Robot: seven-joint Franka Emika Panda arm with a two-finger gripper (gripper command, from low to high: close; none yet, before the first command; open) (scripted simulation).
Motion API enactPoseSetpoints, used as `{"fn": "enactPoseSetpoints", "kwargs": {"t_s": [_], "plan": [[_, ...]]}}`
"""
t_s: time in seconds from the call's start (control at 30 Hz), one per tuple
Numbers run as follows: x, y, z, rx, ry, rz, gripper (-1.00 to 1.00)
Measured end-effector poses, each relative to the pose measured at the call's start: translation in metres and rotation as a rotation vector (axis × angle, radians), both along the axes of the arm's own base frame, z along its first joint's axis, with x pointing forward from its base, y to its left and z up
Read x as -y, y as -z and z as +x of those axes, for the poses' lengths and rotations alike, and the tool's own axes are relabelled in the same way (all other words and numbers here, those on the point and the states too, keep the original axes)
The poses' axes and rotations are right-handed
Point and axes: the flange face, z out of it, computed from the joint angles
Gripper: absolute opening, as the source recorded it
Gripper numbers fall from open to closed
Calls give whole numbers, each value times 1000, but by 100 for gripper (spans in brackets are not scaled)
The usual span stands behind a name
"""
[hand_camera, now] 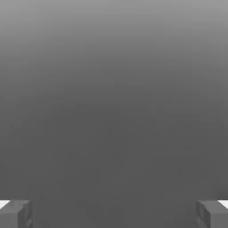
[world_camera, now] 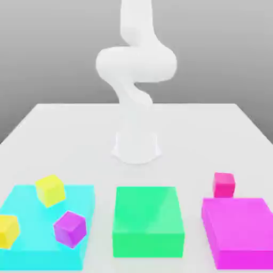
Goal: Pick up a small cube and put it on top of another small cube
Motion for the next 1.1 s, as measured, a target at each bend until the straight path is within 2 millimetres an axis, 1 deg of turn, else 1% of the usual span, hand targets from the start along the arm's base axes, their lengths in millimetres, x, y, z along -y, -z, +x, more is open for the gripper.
{"fn": "enactPoseSetpoints", "kwargs": {"t_s": [0.1, 0.2, 0.3, 0.4, 0.47, 0.57, 0.67, 0.73, 0.83, 0.97, 1.1], "plan": [[-33, 53, 22, -75, -131, -29, 0], [-69, 105, 34, -145, -257, -63, 0], [-106, 157, 36, -211, -384, -104, 0], [-142, 210, 28, -275, -512, -150, 0], [-164, 244, 17, -316, -597, -185, 0], [-193, 295, -5, -375, -726, -241, 0], [-217, 343, -35, -430, -853, -303, 0], [-228, 373, -57, -466, -937, -347, 0], [-239, 416, -94, -516, -1062, -419, 0], [-242, 465, -143, -571, -1220, -518, 0], [-242, 499, -147, -580, -1241, -533, 0]]}}
